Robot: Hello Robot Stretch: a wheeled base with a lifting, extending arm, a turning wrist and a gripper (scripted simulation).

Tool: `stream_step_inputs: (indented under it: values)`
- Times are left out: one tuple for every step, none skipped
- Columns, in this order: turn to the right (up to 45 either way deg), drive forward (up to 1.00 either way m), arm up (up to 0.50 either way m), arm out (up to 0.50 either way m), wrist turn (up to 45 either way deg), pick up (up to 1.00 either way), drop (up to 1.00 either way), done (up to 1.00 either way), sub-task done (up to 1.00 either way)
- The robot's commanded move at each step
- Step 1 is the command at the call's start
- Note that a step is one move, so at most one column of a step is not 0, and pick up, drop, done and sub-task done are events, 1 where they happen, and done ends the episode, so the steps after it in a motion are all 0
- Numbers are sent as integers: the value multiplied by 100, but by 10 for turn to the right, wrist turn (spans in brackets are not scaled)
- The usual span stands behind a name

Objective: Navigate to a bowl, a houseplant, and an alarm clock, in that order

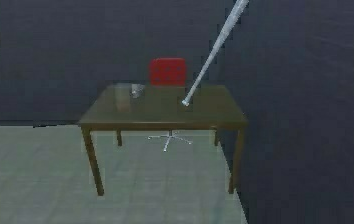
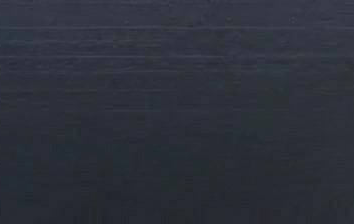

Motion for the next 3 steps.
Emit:
stream_step_inputs:
  values:
    - [0,65,0,0,0,0,0,0,0]
    - [-180,0,0,0,0,0,0,0,0]
    - [0,0,0,0,0,0,0,0,100]
